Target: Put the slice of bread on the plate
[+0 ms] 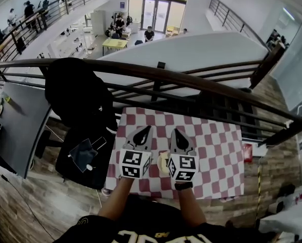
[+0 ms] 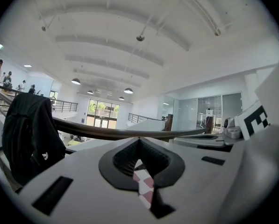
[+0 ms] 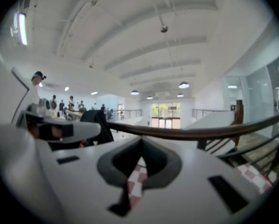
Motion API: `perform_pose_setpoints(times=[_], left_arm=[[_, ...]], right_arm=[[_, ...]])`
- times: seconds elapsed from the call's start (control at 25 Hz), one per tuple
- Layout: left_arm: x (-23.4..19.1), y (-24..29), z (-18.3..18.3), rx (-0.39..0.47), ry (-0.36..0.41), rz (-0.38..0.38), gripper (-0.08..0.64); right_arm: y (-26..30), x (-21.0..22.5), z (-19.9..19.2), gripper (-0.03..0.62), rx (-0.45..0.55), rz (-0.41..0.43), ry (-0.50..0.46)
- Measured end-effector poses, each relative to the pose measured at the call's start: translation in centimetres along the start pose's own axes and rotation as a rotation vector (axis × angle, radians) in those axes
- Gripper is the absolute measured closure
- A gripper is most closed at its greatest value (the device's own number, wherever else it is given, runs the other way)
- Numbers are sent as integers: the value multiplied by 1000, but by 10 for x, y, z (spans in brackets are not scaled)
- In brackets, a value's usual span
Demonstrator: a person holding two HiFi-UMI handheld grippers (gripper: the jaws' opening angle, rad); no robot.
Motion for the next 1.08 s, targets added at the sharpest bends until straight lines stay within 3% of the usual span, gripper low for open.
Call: perform_pose_setpoints(times=[0.24,1.08], left_arm=[[7,-1,17,82,24,-2,540],[16,11,16,72,57,-58,540]], right_arm=[[-10,0,18,578,61,-42,-53],[-11,9,20,578,77,-83,-29]])
Point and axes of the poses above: the fingertips, and each gripper's own axes: y forward along the fingers, x to its right, z out of its top, the point moved 1 cm from there along -y, backward along the fingers, and after that the axes turned 2 degrees about y, right-handed, at the moved point
